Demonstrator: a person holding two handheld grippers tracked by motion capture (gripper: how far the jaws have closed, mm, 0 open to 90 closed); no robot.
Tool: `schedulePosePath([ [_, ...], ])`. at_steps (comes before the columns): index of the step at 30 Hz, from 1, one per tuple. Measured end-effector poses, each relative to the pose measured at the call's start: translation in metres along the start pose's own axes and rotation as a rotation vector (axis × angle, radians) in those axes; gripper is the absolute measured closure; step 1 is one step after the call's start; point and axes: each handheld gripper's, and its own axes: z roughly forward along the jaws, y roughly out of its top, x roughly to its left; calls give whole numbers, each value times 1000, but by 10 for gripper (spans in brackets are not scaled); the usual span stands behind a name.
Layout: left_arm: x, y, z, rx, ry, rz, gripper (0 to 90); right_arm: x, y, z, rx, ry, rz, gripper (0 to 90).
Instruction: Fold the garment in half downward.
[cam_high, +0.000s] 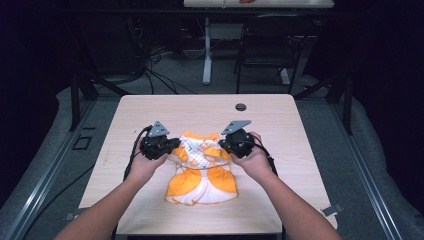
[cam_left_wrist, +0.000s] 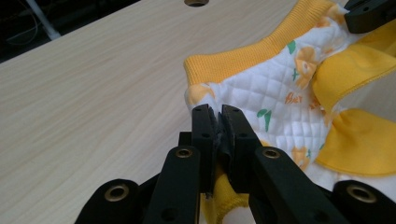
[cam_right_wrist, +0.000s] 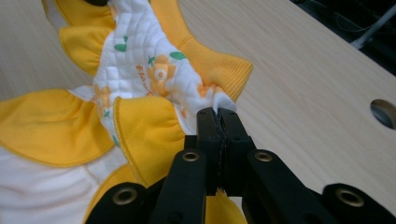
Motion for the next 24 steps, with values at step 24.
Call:
schedulePosePath([
  [24, -33, -66, -5, 66, -135, -68, 781, 32, -60, 4, 46, 131, 80, 825],
])
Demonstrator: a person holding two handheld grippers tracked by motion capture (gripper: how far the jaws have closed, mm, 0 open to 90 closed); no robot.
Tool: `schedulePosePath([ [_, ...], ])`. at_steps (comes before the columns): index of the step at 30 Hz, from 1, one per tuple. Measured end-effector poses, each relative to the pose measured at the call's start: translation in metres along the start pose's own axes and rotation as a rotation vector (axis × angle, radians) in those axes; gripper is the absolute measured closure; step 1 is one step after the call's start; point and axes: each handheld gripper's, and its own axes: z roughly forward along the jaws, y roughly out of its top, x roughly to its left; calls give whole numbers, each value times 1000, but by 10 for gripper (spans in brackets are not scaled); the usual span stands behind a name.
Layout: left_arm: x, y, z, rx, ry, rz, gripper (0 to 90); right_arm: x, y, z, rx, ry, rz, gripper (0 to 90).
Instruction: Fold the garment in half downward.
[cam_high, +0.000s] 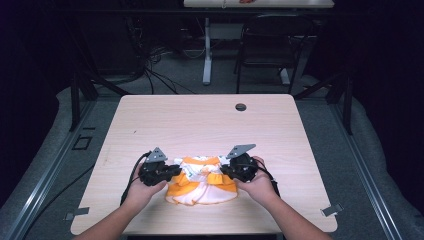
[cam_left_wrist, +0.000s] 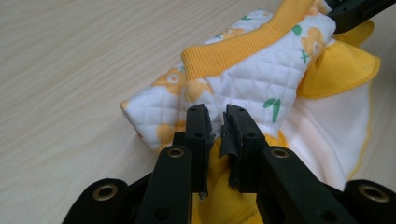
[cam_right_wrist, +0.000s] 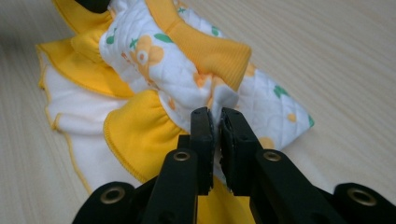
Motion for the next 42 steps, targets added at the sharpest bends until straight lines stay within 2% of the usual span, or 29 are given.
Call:
schedulePosePath([
  [4, -6, -2, -11, -21, -24, -2, 744, 3, -11, -4, 8, 18, 15, 769],
  [7, -6, 5, -19, -45, -23, -9, 709, 3, -11, -10, -31, 24, 38, 751],
  [12, -3, 19, -27, -75, -12, 3, 689, -2, -2, -20, -84, 18, 61, 743],
  [14, 2, 23, -27, -74, 4, -1, 738, -5, 1, -21, -97, 13, 68, 787],
  [17, 8, 23, -18, -34, 20, -18, 840, -10, 6, -17, -81, 7, 70, 860],
  [19, 11, 21, -10, -12, 16, -43, 892, -13, 9, -10, -70, 9, 73, 880],
  [21, 11, 19, -5, 0, -2, -56, 895, -13, 11, -4, -65, 22, 82, 892],
  [24, 5, 16, -2, 4, -29, -47, 896, -11, 12, 5, -51, 62, 66, 893],
  [26, 4, 16, -2, 7, -32, -41, 895, -9, 12, 7, -41, 84, 62, 895],
  [31, -7, 10, -6, 15, -68, -20, 895, 2, 12, 4, -23, 137, 14, 894],
  [35, -13, 5, -9, 24, -78, 2, 895, 11, 6, 0, -2, 156, -13, 894],
  [42, -23, -5, -9, 41, -83, 38, 894, 22, -10, 0, 25, 175, -27, 892],
])
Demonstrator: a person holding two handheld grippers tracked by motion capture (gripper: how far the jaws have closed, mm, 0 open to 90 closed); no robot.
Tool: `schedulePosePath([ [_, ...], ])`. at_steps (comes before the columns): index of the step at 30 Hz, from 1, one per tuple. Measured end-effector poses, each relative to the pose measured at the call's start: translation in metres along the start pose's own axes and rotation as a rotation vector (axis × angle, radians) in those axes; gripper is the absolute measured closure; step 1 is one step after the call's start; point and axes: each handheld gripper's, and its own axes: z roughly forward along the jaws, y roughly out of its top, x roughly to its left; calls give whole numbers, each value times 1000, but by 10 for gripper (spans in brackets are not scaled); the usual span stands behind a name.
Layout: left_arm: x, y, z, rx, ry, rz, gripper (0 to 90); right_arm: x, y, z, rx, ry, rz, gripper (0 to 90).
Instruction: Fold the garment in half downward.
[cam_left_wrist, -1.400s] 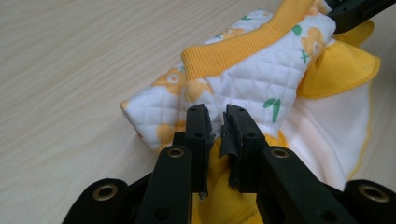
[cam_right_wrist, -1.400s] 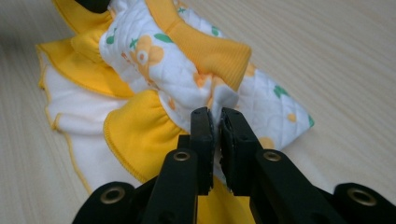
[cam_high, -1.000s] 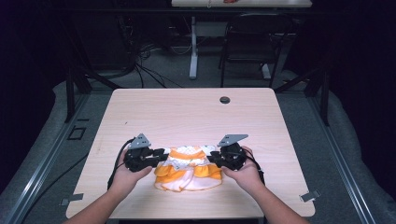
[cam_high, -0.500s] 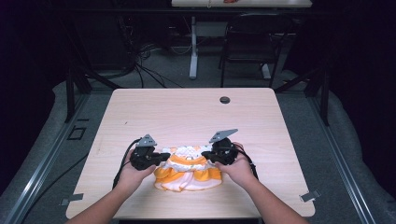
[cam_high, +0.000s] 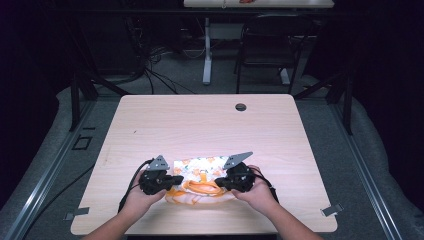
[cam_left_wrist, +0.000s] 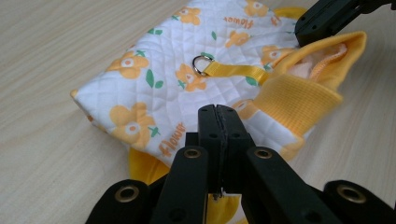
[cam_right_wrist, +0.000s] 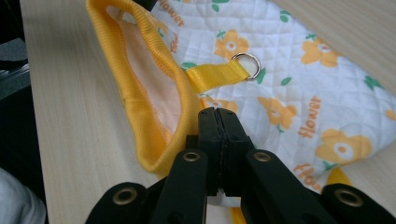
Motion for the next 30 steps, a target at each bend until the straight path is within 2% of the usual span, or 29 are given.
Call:
schedulePosePath([
  [3, -3, -4, 1, 12, -5, 4, 892, 5, -5, 2, -8, 4, -1, 889],
  [11, -9, -16, 7, 36, 3, 27, 885, 14, -17, 9, 16, 12, -7, 885],
  [21, -9, -31, 13, 37, 13, 18, 873, 18, -31, 16, 37, 14, 0, 886],
  [30, -4, -27, 17, 38, 34, 13, 874, 15, -31, 18, 44, 4, 6, 886],
])
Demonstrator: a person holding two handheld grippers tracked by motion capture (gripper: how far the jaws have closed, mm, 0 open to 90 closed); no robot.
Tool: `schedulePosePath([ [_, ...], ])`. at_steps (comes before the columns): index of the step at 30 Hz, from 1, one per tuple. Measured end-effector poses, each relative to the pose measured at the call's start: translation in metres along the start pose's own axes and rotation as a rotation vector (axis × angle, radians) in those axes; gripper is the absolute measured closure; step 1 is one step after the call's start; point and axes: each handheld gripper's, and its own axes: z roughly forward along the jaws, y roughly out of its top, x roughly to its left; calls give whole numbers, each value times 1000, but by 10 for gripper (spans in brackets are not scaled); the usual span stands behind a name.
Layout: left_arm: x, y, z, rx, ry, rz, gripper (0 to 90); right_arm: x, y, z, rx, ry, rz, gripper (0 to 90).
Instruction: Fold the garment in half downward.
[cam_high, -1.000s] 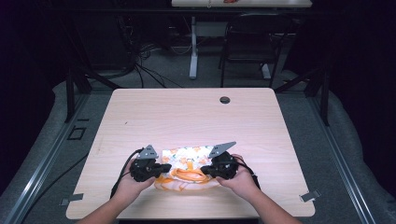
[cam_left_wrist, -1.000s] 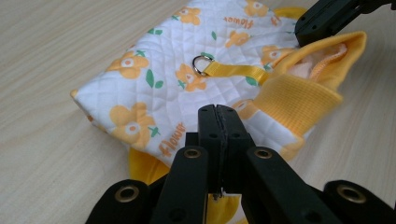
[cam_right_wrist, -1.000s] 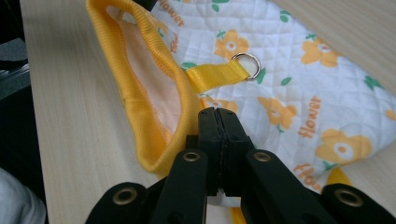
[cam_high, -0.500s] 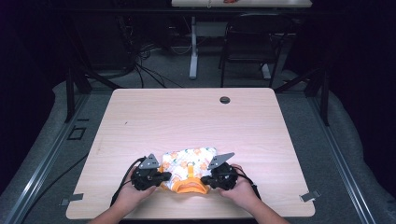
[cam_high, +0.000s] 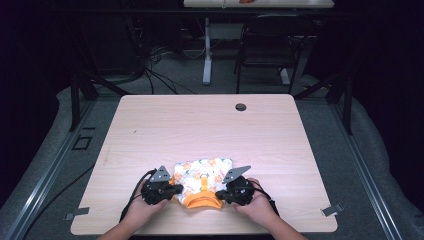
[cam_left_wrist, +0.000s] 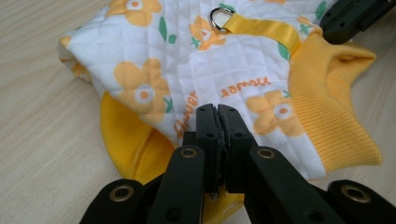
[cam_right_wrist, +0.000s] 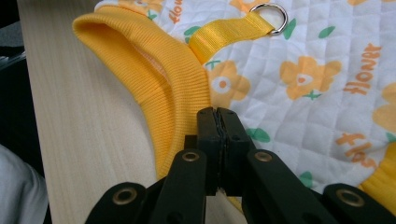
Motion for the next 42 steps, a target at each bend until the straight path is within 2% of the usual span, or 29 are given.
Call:
schedulePosePath([
  [8, 11, 9, 6, 6, 35, -13, 875, -8, 5, 5, -18, -8, 52, 885],
  [12, 15, 12, 8, 11, 47, -12, 878, -11, 10, 6, -9, -22, 48, 884],
  [20, 24, 13, 12, -2, 50, -48, 893, -17, 16, 10, -5, -39, 57, 885],
  [28, 31, 19, 16, 2, 62, -59, 894, -24, 19, 12, -10, -45, 69, 885],
  [34, 36, 23, 20, -1, 80, -51, 894, -28, 23, 14, -16, -55, 76, 885],
  [42, 45, 23, 23, -30, 78, -95, 895, -35, 28, 17, -12, -64, 84, 883],
])
